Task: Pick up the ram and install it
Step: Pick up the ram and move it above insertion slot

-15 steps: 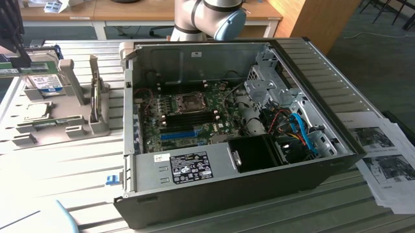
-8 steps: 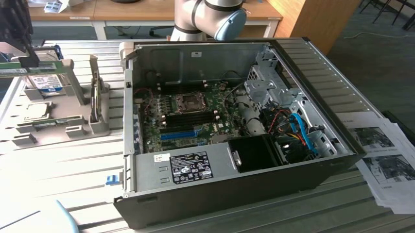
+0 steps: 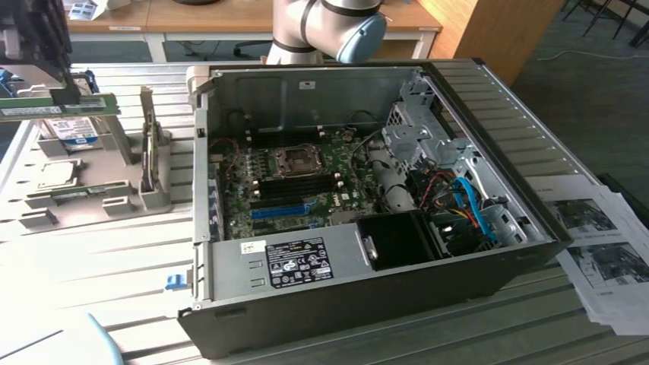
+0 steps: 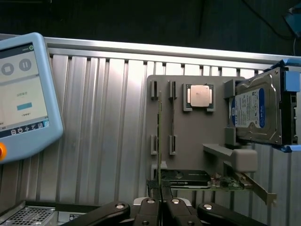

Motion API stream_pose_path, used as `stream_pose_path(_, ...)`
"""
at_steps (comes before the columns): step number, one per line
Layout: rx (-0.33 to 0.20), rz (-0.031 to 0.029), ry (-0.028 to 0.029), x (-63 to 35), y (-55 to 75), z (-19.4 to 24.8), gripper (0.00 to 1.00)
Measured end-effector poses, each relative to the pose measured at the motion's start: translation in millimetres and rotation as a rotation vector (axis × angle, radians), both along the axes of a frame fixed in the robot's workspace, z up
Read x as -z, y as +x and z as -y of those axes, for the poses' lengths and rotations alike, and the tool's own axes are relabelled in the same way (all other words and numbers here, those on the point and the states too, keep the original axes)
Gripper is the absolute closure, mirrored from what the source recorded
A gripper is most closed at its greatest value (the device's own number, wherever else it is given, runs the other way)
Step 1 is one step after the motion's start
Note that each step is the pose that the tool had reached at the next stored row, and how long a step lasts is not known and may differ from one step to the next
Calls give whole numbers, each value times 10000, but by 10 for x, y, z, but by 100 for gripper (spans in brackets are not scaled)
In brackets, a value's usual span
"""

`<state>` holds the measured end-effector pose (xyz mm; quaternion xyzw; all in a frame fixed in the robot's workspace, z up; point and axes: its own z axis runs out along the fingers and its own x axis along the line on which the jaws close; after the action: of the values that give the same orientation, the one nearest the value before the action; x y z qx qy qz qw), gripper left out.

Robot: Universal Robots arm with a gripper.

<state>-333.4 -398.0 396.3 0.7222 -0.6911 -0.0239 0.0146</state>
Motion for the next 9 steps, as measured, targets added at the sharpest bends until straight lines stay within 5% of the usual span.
stream_pose_path(9, 0, 1, 0, 1, 308, 0, 89)
